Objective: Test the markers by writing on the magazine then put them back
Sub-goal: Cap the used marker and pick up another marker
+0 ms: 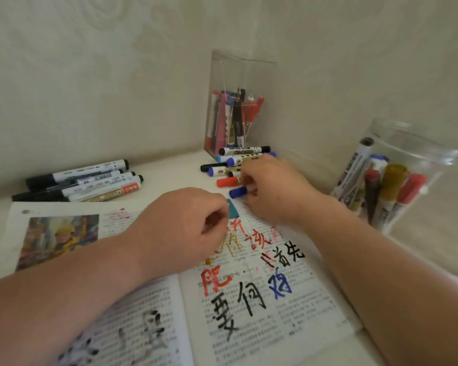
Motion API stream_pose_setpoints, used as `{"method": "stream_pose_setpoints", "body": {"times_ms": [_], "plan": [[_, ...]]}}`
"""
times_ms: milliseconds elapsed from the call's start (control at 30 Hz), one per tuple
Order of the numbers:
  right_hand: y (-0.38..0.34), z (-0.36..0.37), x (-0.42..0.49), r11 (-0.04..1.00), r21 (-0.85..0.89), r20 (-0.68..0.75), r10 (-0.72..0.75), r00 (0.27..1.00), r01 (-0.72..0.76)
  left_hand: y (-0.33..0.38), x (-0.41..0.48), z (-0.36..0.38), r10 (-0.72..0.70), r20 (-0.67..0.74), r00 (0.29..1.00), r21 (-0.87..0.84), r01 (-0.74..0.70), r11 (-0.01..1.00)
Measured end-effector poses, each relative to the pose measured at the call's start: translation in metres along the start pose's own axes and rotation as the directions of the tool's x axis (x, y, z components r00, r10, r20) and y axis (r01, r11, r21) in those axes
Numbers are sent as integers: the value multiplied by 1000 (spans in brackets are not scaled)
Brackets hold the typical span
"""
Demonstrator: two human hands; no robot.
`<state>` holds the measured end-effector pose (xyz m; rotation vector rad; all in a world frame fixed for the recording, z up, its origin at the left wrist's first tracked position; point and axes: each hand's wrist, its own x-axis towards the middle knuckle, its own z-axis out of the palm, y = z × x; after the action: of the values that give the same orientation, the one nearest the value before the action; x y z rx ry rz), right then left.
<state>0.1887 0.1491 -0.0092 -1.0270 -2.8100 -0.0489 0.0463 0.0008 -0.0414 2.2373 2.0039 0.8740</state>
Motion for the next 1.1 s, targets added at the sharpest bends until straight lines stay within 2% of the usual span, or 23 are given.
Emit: {"method": "stream_pose_setpoints", "body": {"times_ms": [267, 400, 500, 633, 867, 1000, 1100], "plan": [[-14, -4, -18, 950, 248, 12, -197, 980, 188, -3, 4, 0, -49, -184, 982, 20, 53, 998], [-13, -5, -20, 918, 312, -28, -250, 968, 246, -6, 4, 3, -83, -133, 988, 73, 94, 993], [-13, -6, -19, 909, 329, 8, -275, 961, 257, -7, 5, 2, -93, -103, 990, 68, 100, 993], [-13, -7, -21, 920, 306, 71, -279, 958, 246, -6, 3, -1, -74, -103, 992, 21, 76, 997], [-13, -5, -22, 917, 297, 5, -280, 960, 266, -3, 2, -4, -73, -124, 990, -178, 50, 983], [-20, -6, -25, 895, 335, -75, -287, 955, 295, -6, 3, -1, -96, -210, 973, -231, 46, 972], [-25, -4, -24, 890, 345, -82, -288, 954, 298, -4, 3, 0, -130, -259, 957, -284, 53, 957]]}}
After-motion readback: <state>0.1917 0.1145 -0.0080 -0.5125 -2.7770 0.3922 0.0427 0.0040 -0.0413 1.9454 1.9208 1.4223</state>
